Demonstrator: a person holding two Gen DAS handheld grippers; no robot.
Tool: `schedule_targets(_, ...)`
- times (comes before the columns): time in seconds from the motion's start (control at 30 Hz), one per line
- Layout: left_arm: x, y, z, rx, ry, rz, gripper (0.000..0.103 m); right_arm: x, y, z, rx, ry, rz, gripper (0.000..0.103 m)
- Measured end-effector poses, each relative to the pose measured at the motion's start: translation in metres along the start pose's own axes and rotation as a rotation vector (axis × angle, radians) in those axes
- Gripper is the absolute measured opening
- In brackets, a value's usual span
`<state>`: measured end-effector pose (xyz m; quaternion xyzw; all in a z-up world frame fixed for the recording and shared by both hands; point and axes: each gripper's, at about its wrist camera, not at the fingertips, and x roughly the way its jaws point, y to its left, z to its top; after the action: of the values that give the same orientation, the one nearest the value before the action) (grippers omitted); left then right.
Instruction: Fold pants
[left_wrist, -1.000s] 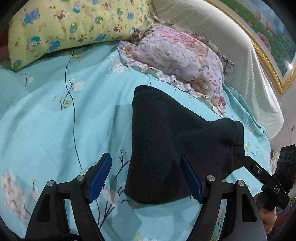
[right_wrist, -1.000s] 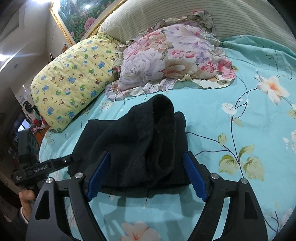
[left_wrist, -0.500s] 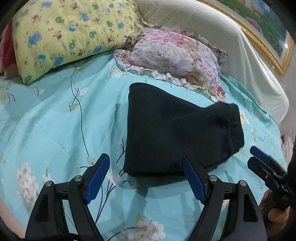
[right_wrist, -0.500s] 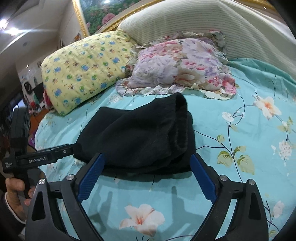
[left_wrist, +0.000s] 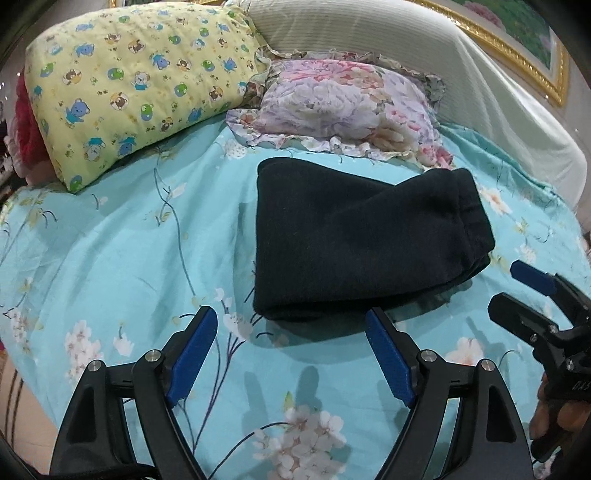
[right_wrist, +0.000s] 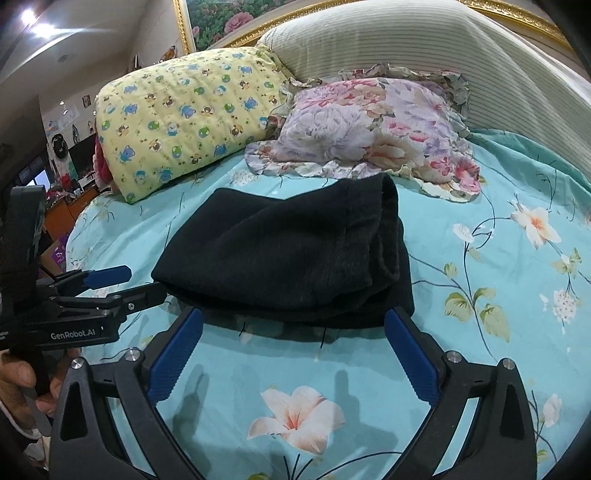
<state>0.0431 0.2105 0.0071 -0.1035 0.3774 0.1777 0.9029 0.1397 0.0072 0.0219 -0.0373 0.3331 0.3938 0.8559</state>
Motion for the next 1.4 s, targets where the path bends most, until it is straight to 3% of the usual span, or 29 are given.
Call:
schedule_targets(0.53, 0.004, 0.001, -0.012, -0.007, -0.01, 0.043, 0.085, 0.013, 0.005, -0.011, -0.01, -0.004, -0.008, 0.099)
schedule_targets(1.4, 0.014, -0.001, -0.017, 0.009, -0.017, 0.018, 0.085, 0.029, 0.005, -0.022, 0.002, -0.004, -0.011, 0.099)
